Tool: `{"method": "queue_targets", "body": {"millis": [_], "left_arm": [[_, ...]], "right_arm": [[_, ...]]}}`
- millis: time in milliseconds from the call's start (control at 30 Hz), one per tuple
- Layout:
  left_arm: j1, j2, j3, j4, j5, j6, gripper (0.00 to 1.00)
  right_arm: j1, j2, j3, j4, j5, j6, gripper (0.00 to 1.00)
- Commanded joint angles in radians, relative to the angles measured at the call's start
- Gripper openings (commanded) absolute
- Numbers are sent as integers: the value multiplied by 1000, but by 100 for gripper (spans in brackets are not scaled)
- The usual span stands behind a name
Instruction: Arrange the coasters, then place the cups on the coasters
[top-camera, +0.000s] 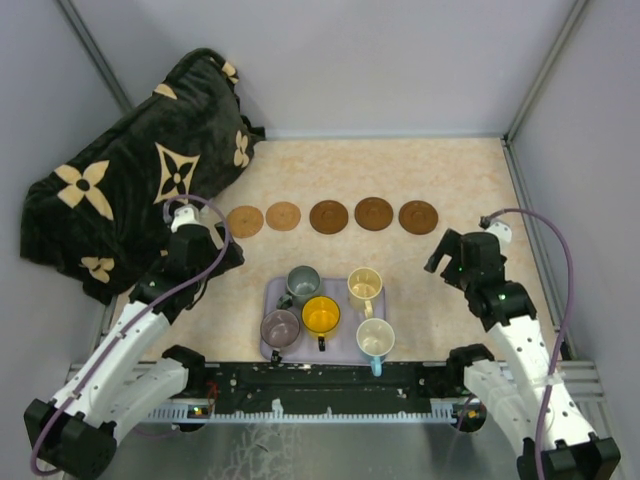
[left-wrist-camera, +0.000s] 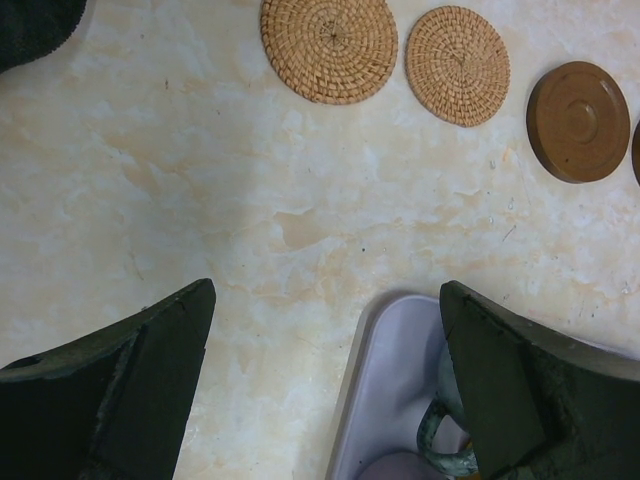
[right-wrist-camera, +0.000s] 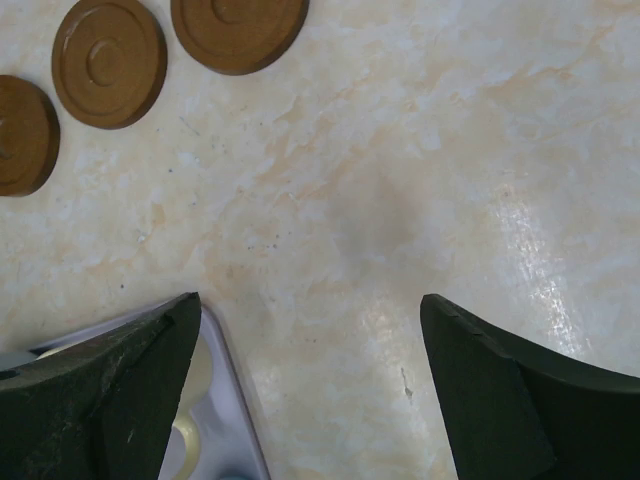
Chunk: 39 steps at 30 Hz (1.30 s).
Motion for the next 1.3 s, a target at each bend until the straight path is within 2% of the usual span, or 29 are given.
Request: {"method": "queue_targets", "body": {"millis": [0,200,467,600,733,800,1000,1267], "left_arm": [[-4,1,-21,30,30,-12,100],[-4,-1,-25,55,40,-6,100],[-4,0,-42,61,56,-12,100],[-4,1,-43,61,51,-11,100],[-5,2,-37,51,46,-7,100],[-4,2,-35,43,39,-4,100],[-3,6,-13,26,28,14,100],[-5,3,-65,66,55,-18,100]], "right_arm": [[54,-84,42,-42,-41,13,88],[156,-89,122,-152,-34,65,78],[241,-68,155,-172,-90,110,74],[394,-3,148,-152,3,161,74],[651,138,191,-133,167,225,75],[722,216,223,-135,221,245,75],[741,310,236,-79,190,232,73],[797,355,182,-42,138,279,63]]}}
